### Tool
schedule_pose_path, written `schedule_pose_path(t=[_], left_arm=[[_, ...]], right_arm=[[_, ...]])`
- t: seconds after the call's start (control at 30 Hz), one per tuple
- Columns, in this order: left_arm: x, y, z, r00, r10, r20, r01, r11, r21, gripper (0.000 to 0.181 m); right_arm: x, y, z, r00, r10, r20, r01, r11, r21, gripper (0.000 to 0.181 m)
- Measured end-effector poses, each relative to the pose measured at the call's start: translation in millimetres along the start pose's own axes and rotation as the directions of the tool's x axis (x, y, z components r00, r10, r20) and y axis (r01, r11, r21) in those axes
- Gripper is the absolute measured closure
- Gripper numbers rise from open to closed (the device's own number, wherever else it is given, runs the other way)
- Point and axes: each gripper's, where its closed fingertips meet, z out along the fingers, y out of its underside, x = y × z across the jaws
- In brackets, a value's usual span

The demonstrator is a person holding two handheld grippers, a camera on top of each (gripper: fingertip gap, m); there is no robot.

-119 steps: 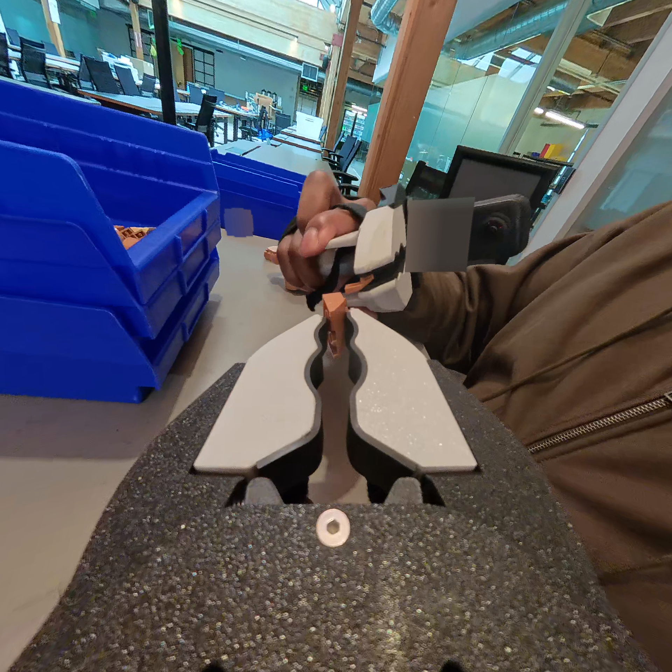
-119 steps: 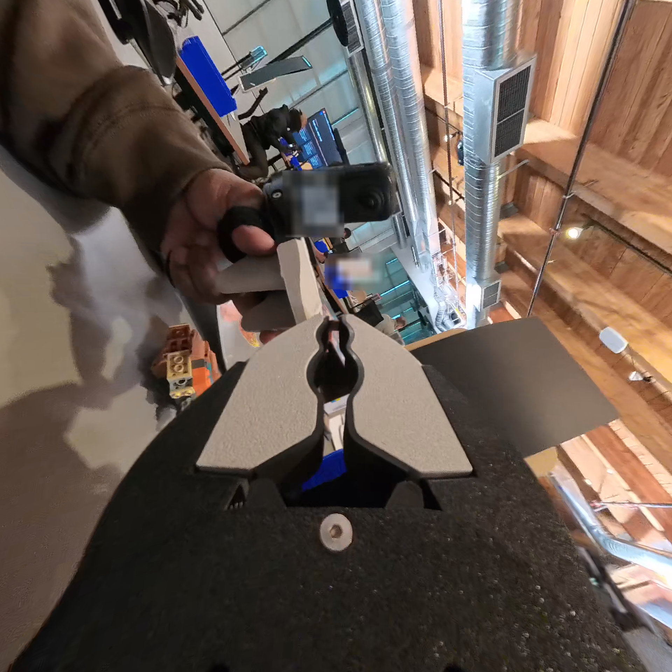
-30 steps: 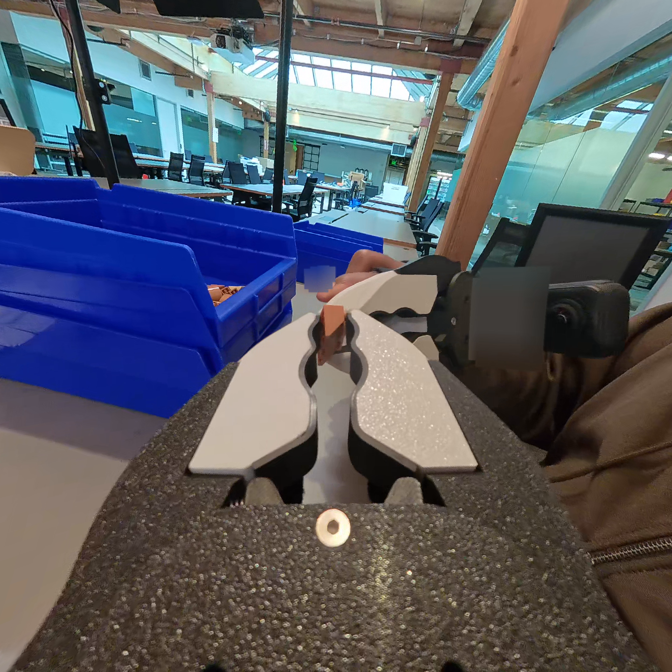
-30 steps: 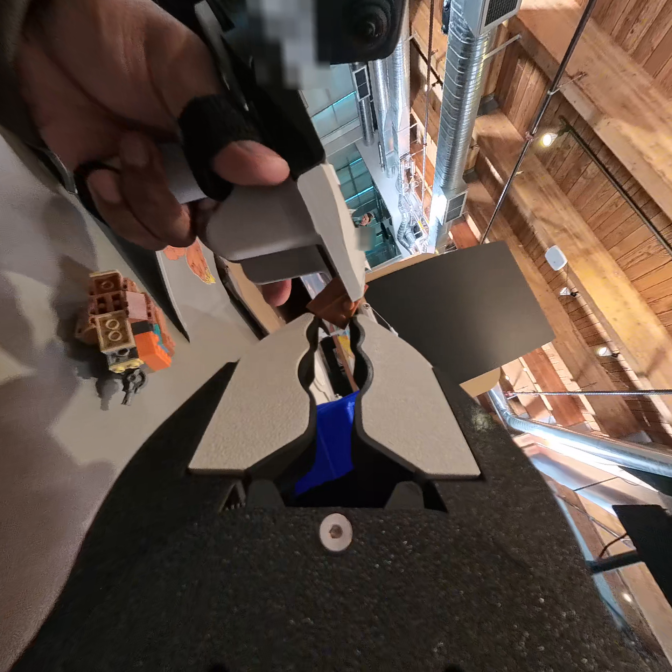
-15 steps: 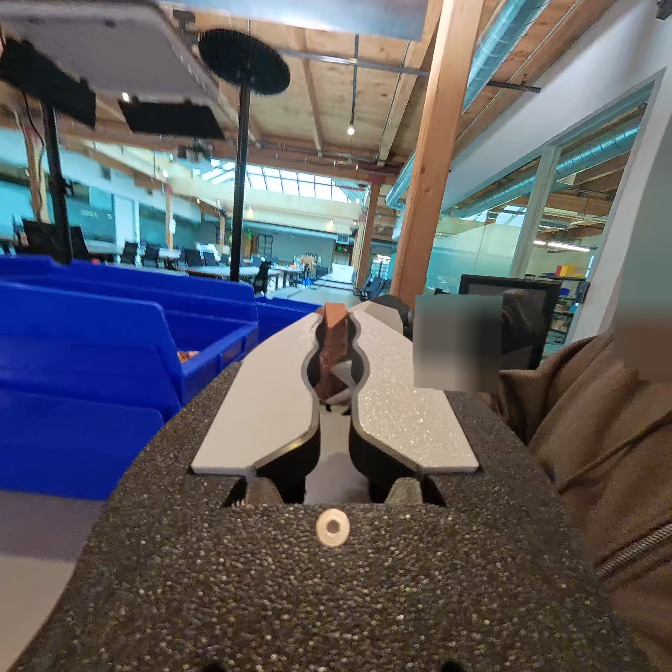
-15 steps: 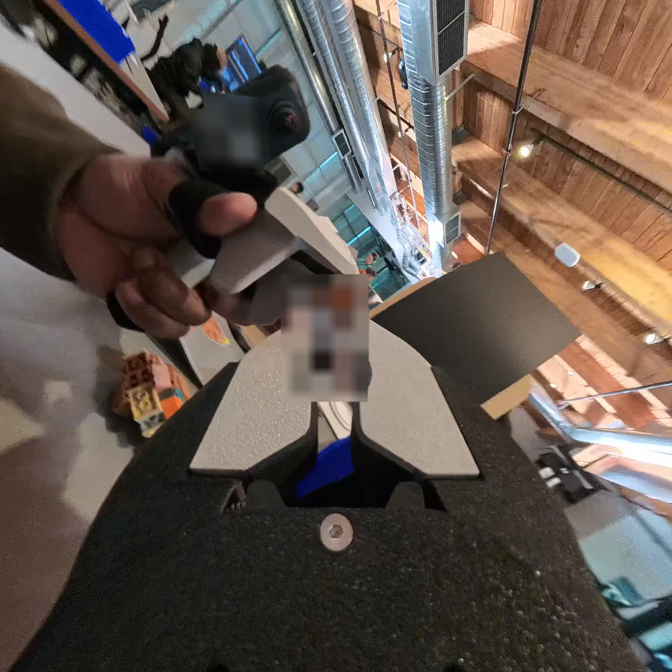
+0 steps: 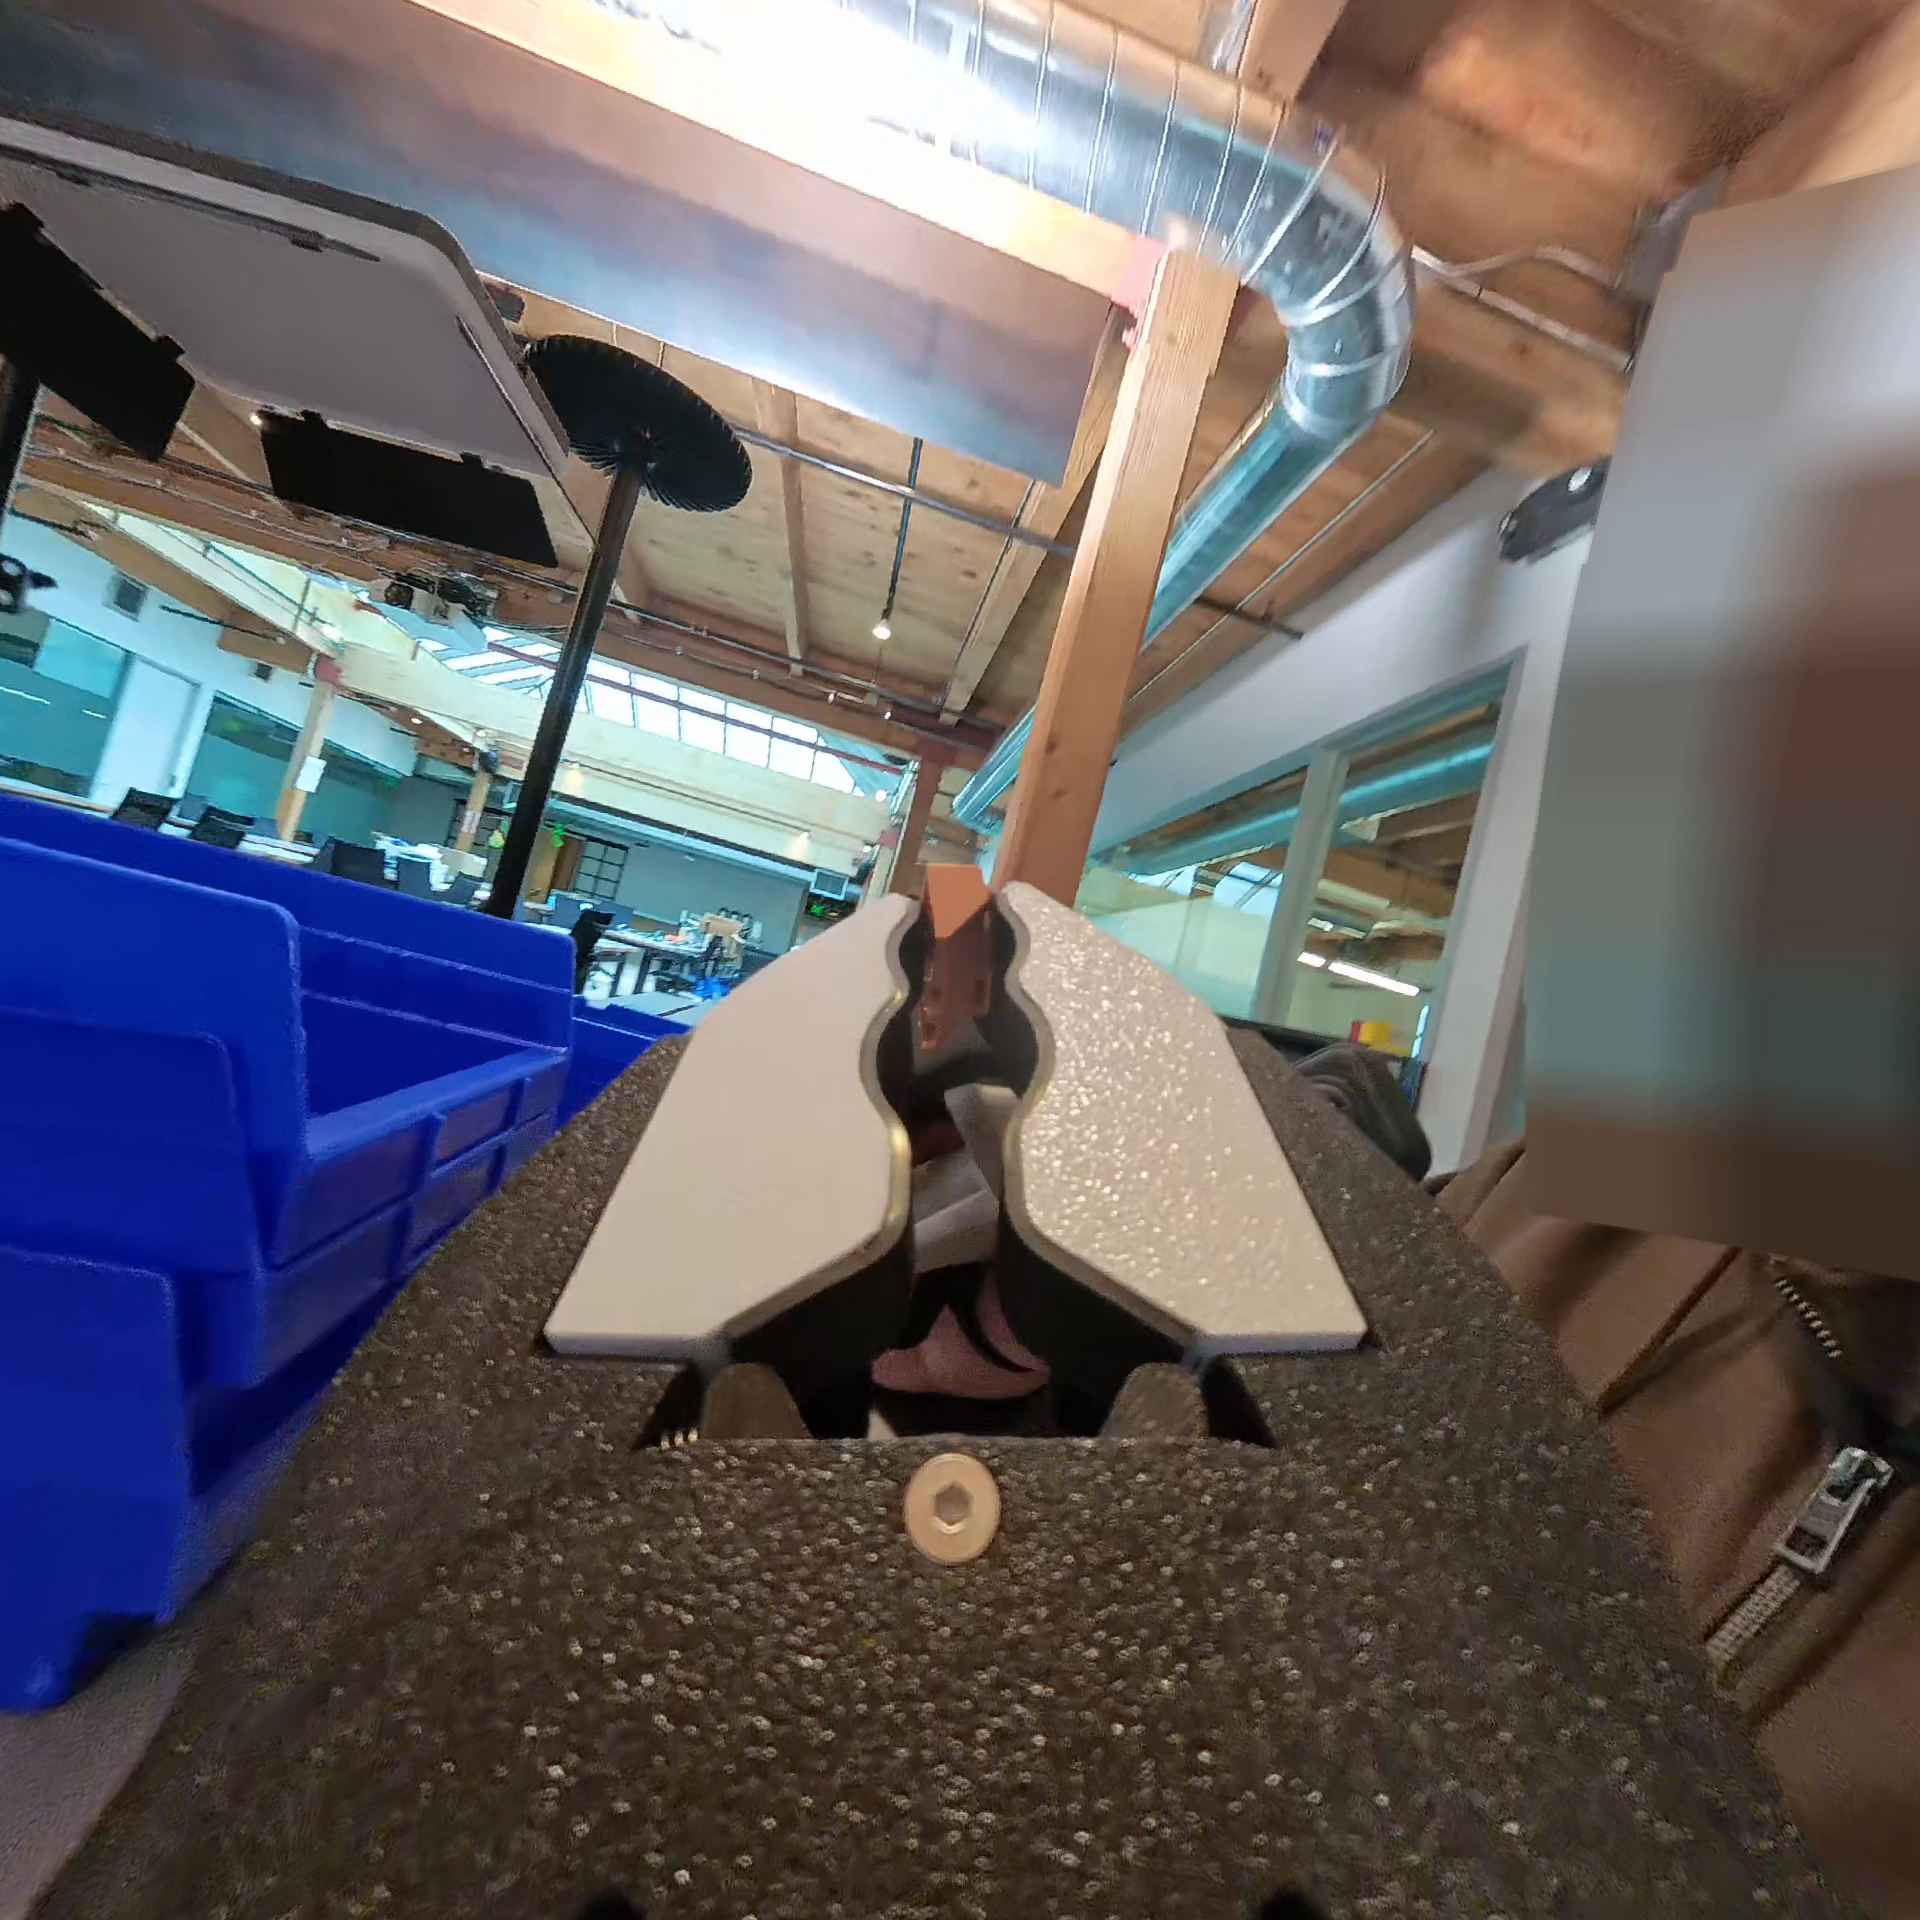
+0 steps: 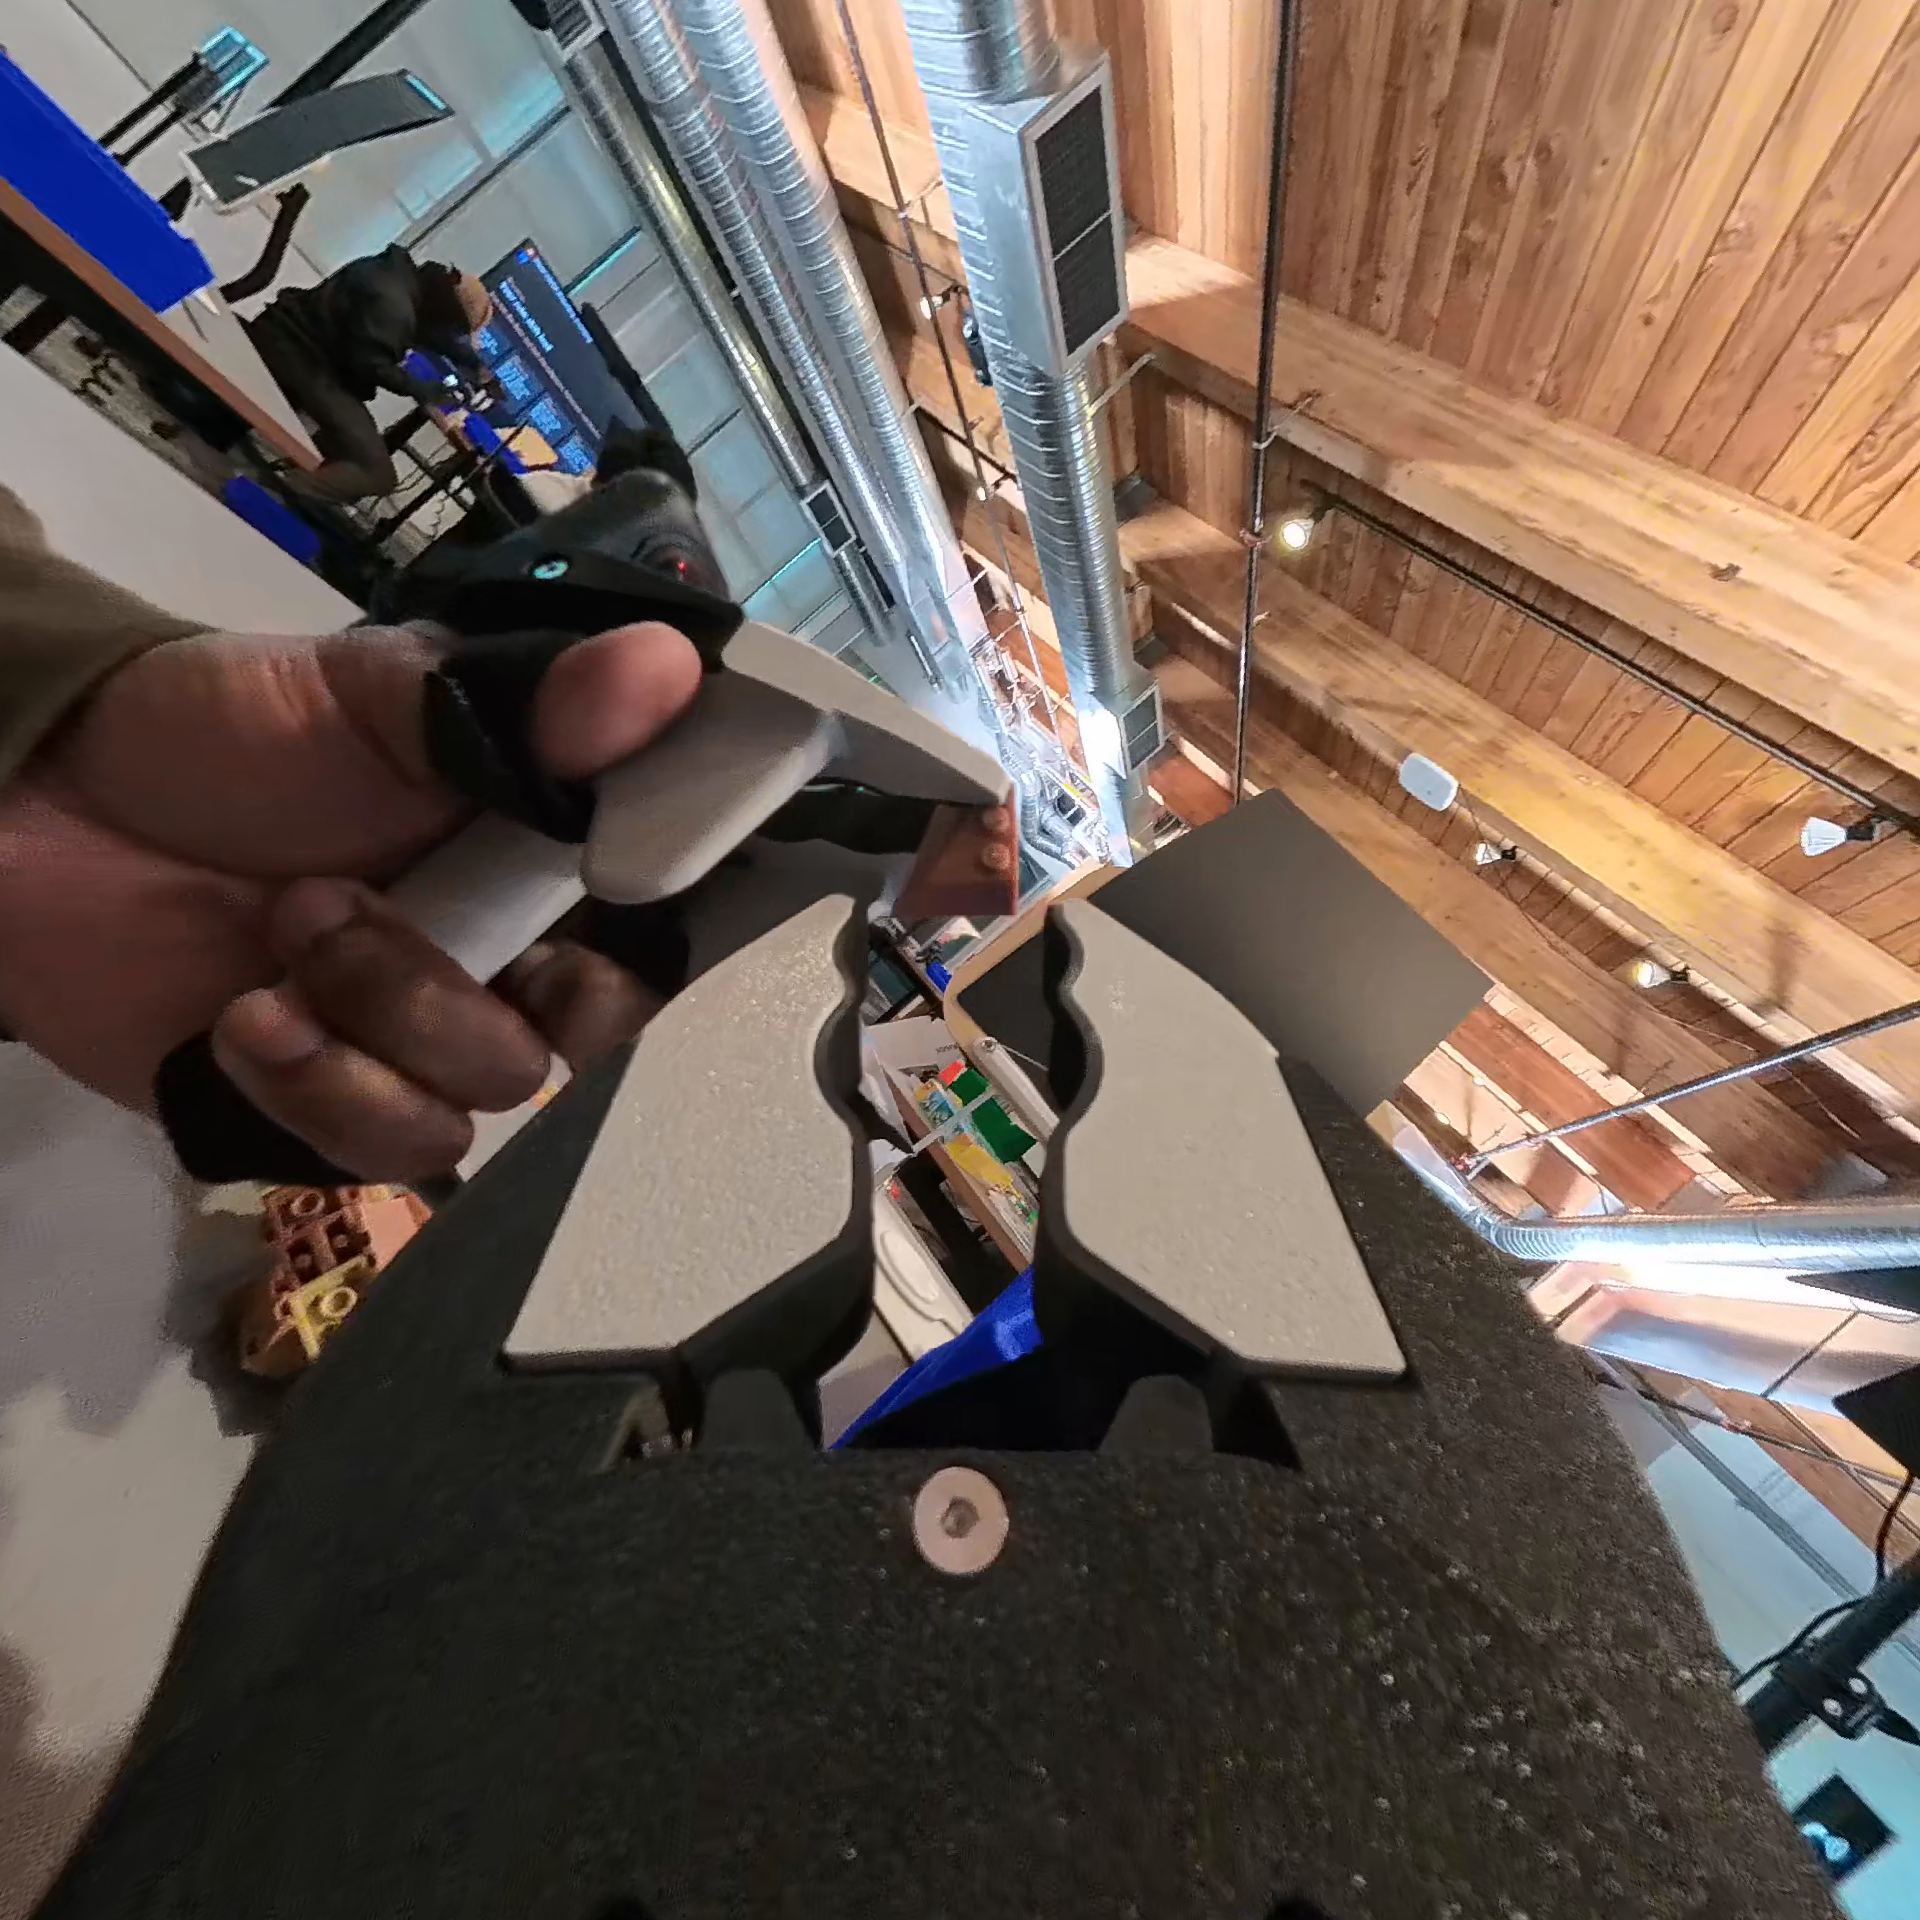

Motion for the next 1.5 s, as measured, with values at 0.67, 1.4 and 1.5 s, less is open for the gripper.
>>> schedule_pose_path(t=[0.67,1.4,1.5], left_arm=[[18.0,28.3,4.7,0.993,0.017,-0.115,-0.037,0.984,-0.175,0.17],[15.3,64.2,-11.7,0.852,0.464,-0.241,-0.513,0.647,-0.564,0.171],[8.5,59.1,-13.9,0.776,0.584,-0.237,-0.595,0.554,-0.582,0.17]], right_arm=[[-5.0,-10.8,-10.6,0.98,0.105,0.17,-0.125,0.986,0.107,0.159],[-26.6,-2.9,-38.7,0.717,0.336,0.611,-0.419,0.908,-0.007,0.159],[-22.9,6.2,-33.2,0.801,0.266,0.537,-0.322,0.947,0.01,0.159]])
